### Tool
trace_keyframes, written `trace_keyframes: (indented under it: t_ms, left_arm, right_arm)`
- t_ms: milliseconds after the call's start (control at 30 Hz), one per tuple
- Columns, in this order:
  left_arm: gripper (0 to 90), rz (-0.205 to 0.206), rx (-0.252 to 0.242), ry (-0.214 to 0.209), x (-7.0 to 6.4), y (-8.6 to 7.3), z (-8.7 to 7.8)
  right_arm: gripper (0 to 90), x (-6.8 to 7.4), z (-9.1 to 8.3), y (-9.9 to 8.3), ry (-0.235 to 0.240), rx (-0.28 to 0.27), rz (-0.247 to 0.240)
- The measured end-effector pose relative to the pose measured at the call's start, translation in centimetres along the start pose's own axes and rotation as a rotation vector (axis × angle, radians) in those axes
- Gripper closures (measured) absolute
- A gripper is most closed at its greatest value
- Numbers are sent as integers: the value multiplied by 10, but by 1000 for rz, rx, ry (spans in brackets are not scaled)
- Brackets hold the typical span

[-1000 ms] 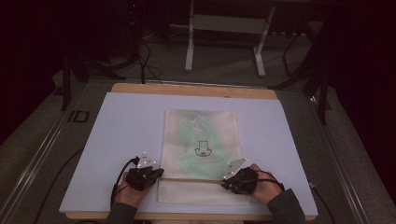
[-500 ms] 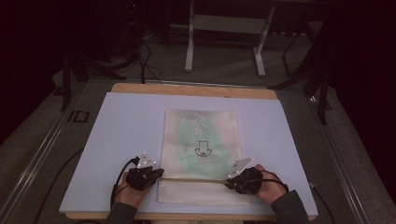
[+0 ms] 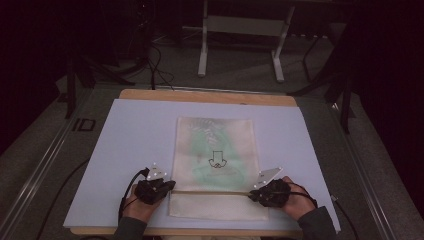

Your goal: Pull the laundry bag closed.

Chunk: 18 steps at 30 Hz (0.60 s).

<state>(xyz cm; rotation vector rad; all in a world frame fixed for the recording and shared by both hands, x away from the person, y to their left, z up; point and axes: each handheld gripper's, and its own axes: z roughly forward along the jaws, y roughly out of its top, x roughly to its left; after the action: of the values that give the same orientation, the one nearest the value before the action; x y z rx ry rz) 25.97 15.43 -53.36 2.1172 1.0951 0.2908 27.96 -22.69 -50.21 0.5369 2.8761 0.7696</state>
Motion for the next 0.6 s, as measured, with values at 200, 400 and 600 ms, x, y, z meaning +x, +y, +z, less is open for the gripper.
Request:
trace_keyframes:
  t_ms: [200, 400, 600]
  left_arm:
    - [889, 0, 0, 0, 0, 0, 0]
    - [889, 1, 1, 0, 0, 0, 0]
    - [889, 0, 0, 0, 0, 0, 0]
  right_arm:
    - [821, -1, -1, -3, 4, -5, 12]
    - [821, -3, -3, -7, 5, -4, 19]
    - [821, -5, -8, -13, -6, 11, 30]
